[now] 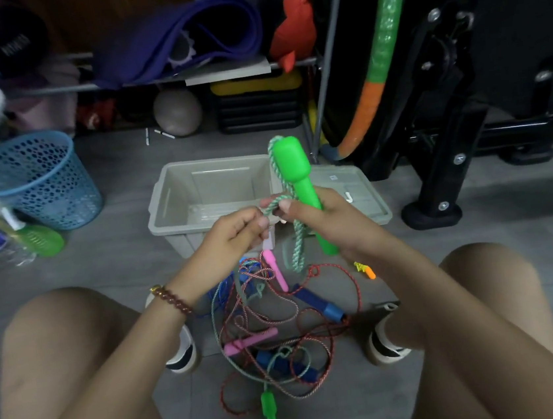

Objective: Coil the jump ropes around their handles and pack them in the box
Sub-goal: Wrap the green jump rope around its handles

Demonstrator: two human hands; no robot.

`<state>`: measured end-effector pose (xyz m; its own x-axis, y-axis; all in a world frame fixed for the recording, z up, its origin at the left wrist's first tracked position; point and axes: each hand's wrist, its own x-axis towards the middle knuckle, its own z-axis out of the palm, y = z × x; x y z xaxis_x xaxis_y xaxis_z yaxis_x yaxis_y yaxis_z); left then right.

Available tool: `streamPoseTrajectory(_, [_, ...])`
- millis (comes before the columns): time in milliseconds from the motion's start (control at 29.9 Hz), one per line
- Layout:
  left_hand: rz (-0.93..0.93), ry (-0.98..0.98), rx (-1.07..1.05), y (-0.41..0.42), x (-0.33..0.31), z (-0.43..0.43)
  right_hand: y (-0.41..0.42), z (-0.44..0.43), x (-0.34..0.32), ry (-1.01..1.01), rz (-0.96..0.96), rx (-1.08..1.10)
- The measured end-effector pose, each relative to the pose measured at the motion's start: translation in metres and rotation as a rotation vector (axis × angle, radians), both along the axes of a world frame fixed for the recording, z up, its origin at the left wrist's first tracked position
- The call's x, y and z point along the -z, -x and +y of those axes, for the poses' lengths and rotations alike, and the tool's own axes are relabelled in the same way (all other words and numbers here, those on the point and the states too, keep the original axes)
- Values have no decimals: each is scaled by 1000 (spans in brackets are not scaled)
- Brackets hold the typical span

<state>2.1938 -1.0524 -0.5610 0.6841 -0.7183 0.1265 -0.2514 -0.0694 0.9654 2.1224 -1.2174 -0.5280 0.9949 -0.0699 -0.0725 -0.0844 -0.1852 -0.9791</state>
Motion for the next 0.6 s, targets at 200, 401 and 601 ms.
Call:
streamPoseTrajectory(200, [6, -245, 53, -18, 55, 13, 5, 14, -4, -387, 72, 61])
streamPoseTrajectory(401, [-202, -663, 126, -34, 94, 46, 7, -8, -22, -710, -8, 365])
streamPoseTrajectory(601, [-334, -588, -5, -26, 55, 40, 9, -26, -14, 306, -151, 260])
